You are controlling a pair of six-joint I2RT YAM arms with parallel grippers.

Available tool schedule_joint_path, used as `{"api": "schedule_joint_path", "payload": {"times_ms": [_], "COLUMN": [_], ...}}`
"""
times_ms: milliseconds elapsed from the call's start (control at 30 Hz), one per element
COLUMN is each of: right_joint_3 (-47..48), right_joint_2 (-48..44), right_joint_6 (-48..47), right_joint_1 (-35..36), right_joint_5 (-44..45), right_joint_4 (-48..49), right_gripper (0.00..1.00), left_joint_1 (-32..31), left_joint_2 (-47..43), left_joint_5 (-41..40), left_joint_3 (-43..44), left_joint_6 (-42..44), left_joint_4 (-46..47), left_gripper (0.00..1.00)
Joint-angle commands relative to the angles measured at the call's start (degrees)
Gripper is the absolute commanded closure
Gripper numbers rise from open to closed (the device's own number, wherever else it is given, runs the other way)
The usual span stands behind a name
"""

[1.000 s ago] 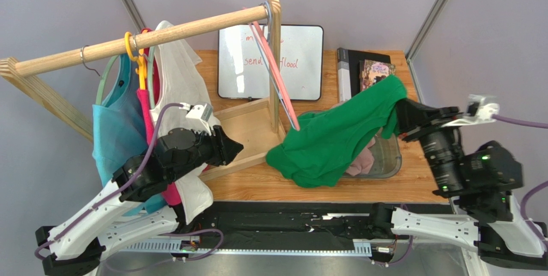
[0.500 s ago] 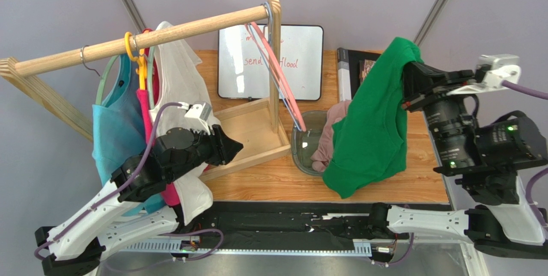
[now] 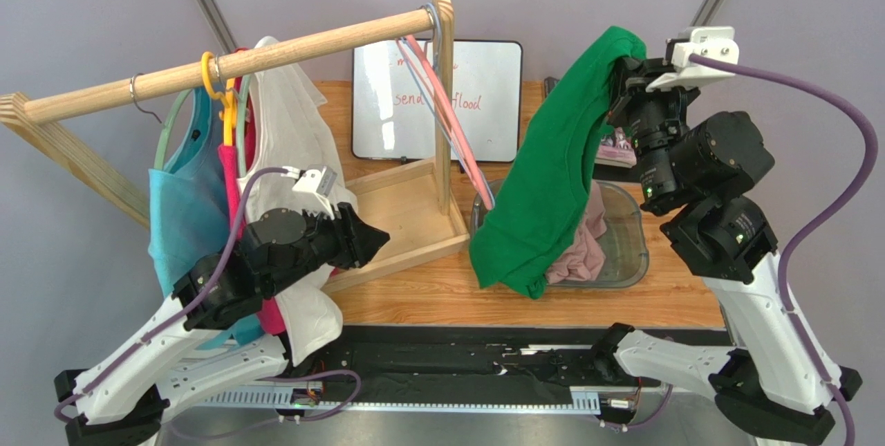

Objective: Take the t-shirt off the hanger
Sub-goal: Place the tshirt into the basket

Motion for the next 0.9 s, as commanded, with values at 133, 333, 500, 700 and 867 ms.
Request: {"api": "schedule_joint_path", "payload": {"times_ms": [133, 333, 500, 700, 867], "right_joint_3": [-7.28, -32.94, -55.16, -61.27, -58.65], "right_joint_2": [-4.53, -10.70, -10.36, 2.27, 6.52], "right_joint_6": [20.65, 35.86, 43.95, 47.56, 44.76], "right_joint_1": [-12.42, -12.42, -12.24, -12.24, -12.24], "right_joint_5": [-13.05, -19.90, -32.65, -36.35, -34.42], "right_joint_4": [-9.15, -11.00, -0.58, 7.71, 3.88], "right_gripper": [1.00, 1.00, 1.00, 1.00, 0.89], "left_joint_1": [0.12, 0.12, 0.12, 0.12, 0.12], "left_joint_2": [-0.56, 0.32, 0.67, 0.94, 2.07], "left_joint_5": [0.51, 1.12, 2.53, 5.86, 11.23], "left_joint_3": [2.10, 1.58, 1.13, 2.19, 6.75], "left_joint_6": [-0.47, -0.12, -0.47, -0.91, -0.56], "left_joint_4": [0.39, 1.54, 3.20, 5.05, 5.85], "left_gripper": [0.51, 0.51, 0.51, 0.50, 0.50]}}
